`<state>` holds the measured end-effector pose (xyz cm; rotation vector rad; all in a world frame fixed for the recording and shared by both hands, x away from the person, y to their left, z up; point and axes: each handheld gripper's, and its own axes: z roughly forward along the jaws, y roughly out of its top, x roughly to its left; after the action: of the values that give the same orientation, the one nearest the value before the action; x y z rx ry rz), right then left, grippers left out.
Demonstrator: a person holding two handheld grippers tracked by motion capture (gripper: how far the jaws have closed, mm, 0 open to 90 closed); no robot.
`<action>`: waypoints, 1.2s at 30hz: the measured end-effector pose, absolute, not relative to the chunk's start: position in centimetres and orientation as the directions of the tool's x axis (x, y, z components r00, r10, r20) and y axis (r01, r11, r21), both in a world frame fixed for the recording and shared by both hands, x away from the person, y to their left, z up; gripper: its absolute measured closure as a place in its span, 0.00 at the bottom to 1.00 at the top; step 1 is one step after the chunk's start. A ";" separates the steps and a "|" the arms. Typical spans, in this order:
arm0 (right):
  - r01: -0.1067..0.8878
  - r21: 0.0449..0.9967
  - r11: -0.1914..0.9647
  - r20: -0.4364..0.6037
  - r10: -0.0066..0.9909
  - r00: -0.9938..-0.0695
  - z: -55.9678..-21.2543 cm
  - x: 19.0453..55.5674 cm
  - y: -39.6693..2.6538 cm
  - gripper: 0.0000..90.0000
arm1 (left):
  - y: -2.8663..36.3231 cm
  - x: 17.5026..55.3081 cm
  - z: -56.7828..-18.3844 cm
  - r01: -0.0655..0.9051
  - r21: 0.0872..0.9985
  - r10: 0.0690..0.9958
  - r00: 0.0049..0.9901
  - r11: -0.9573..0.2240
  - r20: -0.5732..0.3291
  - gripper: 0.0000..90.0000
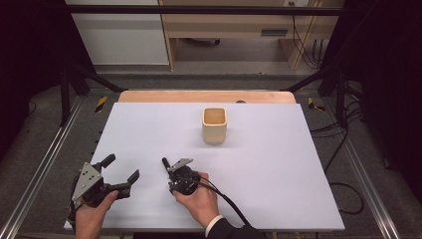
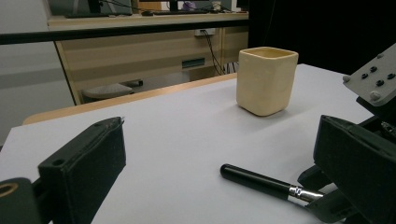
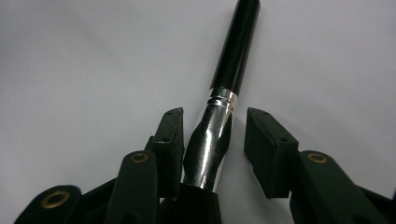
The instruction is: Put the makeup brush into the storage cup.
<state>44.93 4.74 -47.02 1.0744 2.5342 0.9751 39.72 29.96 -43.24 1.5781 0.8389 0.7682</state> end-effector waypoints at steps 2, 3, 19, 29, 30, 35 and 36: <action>0.557 0.651 0.516 0.052 0.702 -0.710 -47.0 44.9 4.7 0.65 | 30.0 39.7 -43.2 0.110 0.988 0.845 0.533 -0.112 0.036 0.02; 0.553 0.653 0.517 0.052 0.698 -0.714 -47.1 45.0 4.7 0.65 | 30.0 39.7 -43.2 0.111 0.987 0.845 0.534 -0.113 0.036 0.02; 0.547 0.654 0.524 0.048 0.692 -0.720 -46.8 45.0 4.6 0.78 | 30.0 39.7 -43.2 0.110 0.987 0.845 0.534 -0.114 0.038 0.02; 0.534 0.648 0.543 0.042 0.675 -0.737 -46.8 45.4 4.5 0.79 | 29.9 39.7 -43.2 0.111 0.987 0.844 0.535 -0.116 0.039 0.02; 0.533 0.648 0.544 0.042 0.673 -0.738 -46.8 45.4 4.5 0.79 | 29.9 39.7 -43.2 0.111 0.987 0.843 0.536 -0.118 0.041 0.02; 0.509 0.639 0.577 0.018 0.650 -0.760 -46.7 45.6 4.4 0.79 | 29.9 39.7 -43.2 0.109 0.987 0.843 0.536 -0.117 0.041 0.02; 0.512 0.637 0.577 0.020 0.652 -0.758 -46.6 45.6 4.4 0.79 | 29.9 39.7 -43.2 0.108 0.987 0.843 0.537 -0.117 0.041 0.02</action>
<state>45.57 4.37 -46.64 0.9709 2.5913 0.9427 39.66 29.92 -43.16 1.5831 0.8330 0.7688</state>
